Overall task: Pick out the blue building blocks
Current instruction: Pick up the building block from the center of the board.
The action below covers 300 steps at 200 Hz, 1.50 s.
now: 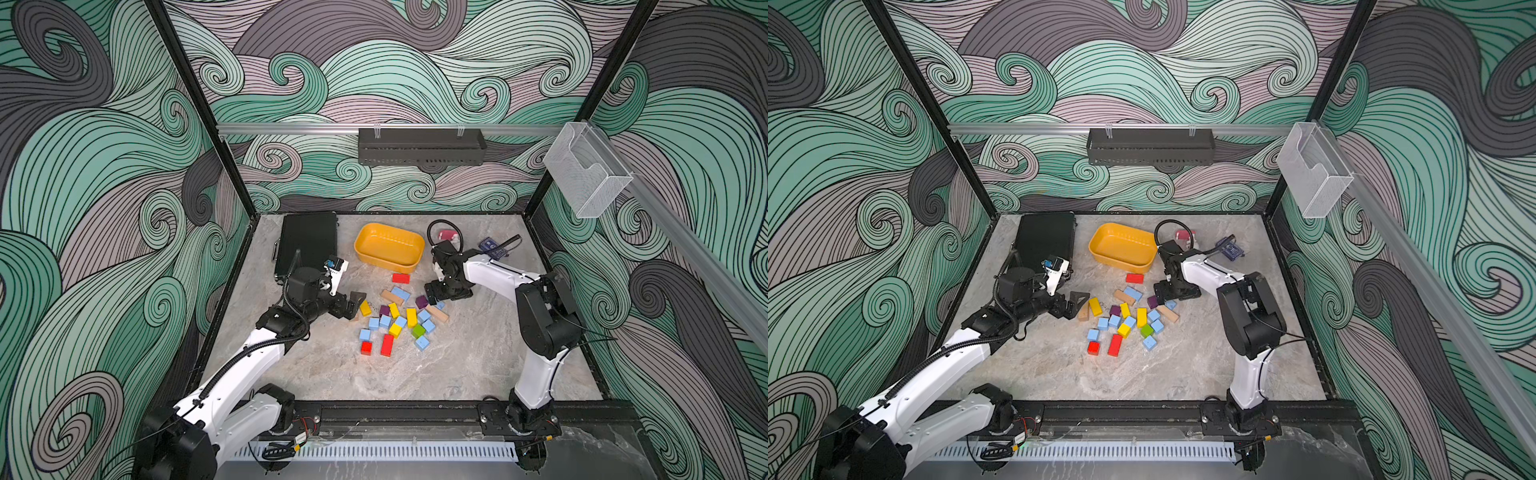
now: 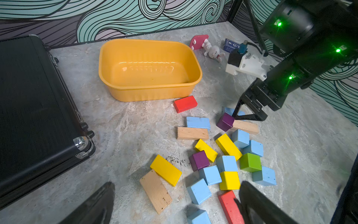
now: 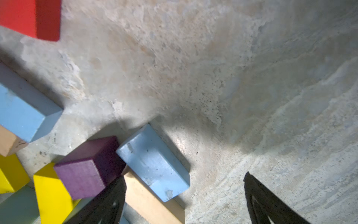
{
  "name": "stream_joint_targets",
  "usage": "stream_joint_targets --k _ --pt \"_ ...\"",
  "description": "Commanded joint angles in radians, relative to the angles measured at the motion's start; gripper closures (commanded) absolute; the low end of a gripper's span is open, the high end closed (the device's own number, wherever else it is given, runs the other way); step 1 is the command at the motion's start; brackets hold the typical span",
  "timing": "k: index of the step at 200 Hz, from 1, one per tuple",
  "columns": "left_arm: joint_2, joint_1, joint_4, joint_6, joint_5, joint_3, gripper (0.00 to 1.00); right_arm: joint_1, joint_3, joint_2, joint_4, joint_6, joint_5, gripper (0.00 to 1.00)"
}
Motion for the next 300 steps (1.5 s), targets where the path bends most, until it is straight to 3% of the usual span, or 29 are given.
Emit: stream_joint_targets --k 1,120,154,188,253,300 --pt "0.005 -0.007 0.007 0.016 -0.014 -0.004 0.01 0.004 0.023 0.026 -0.006 0.014 0.036 0.05" --pt "0.005 -0.007 -0.001 0.023 -0.034 -0.002 0.01 0.004 -0.002 0.014 -0.019 0.022 0.120 0.17" --pt "0.003 -0.008 -0.001 0.022 -0.032 0.000 0.01 0.005 -0.012 0.011 -0.019 -0.008 0.060 0.24" --pt "0.000 -0.008 0.000 0.022 -0.032 0.001 0.01 0.012 -0.035 -0.019 -0.006 -0.049 0.005 0.21" --pt "-0.007 -0.008 -0.003 0.022 -0.034 0.001 0.01 0.031 -0.025 0.009 -0.001 -0.038 0.022 0.21" --pt "-0.006 -0.008 -0.004 0.023 -0.035 0.001 0.01 0.038 -0.002 0.037 -0.002 -0.047 0.028 0.31"
